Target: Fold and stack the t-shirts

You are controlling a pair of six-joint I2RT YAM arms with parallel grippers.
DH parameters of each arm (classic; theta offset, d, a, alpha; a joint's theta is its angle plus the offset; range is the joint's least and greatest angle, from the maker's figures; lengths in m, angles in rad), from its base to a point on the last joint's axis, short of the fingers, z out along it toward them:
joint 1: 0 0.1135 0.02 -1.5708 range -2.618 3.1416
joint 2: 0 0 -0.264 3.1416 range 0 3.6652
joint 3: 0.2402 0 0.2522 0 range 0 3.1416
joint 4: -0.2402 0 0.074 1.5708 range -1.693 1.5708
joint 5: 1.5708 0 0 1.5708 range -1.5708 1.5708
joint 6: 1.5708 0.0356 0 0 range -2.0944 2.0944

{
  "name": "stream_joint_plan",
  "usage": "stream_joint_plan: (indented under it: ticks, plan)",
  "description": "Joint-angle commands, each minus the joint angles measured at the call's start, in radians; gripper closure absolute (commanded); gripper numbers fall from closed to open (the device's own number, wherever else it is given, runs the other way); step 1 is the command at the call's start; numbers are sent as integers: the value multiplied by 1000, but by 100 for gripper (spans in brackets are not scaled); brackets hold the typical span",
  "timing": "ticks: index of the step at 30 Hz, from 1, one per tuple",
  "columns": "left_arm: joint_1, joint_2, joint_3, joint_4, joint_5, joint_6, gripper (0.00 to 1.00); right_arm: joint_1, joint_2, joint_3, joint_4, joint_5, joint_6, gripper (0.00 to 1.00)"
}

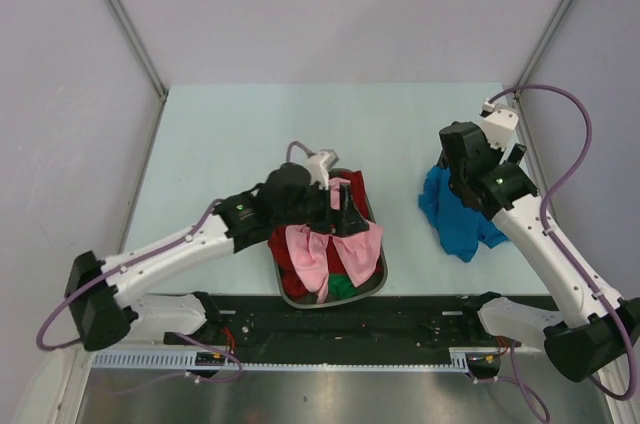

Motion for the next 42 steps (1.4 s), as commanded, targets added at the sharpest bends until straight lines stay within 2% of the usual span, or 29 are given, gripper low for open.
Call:
stream_joint_plan:
  ticks: [1, 2, 4, 9, 14, 17, 24, 27, 28, 30, 33, 34, 39, 42]
  plan:
    - [-120, 180, 163, -142, -290, 25, 14, -16, -24, -11, 34, -117, 10, 0]
    - [-138, 216, 213, -213, -326, 15, 14, -18, -30, -19, 40, -124, 5, 0]
    - [-175, 319, 246, -250, -386, -1, 15, -18, -43, -25, 51, -134, -7, 0]
    - [-188, 463, 287, -244, -408, -64, 17, -18, -66, -53, 57, -143, -20, 0]
    - [-189, 645, 422, -347, -464, -122, 20, -18, -86, -90, 71, -160, -14, 0]
    - [-191, 721, 511, -379, -462, -136, 21, -19, -98, -116, 89, -180, -18, 0]
    - [-194, 827, 603, -388, -432, -147, 21, -18, -104, -149, 109, -196, -29, 0]
    - [-195, 839, 573, -373, -411, -153, 35, -19, -113, -166, 118, -204, -35, 0]
    - [-194, 838, 559, -367, -400, -151, 45, -19, -113, -168, 119, -206, -38, 0]
    - [-191, 826, 507, -350, -385, -145, 57, -19, -118, -171, 120, -213, -37, 0]
    - [-160, 789, 444, -344, -357, -119, 83, -19, -124, -176, 119, -229, -27, 0]
    - [-148, 775, 427, -341, -347, -95, 100, -18, -125, -177, 122, -235, -24, 0]
    - [-11, 701, 395, -414, -270, 28, 100, -19, -124, -182, 142, -272, 3, 0]
    - [90, 700, 457, -504, -253, 151, 100, -15, -119, -186, 160, -289, 20, 0]
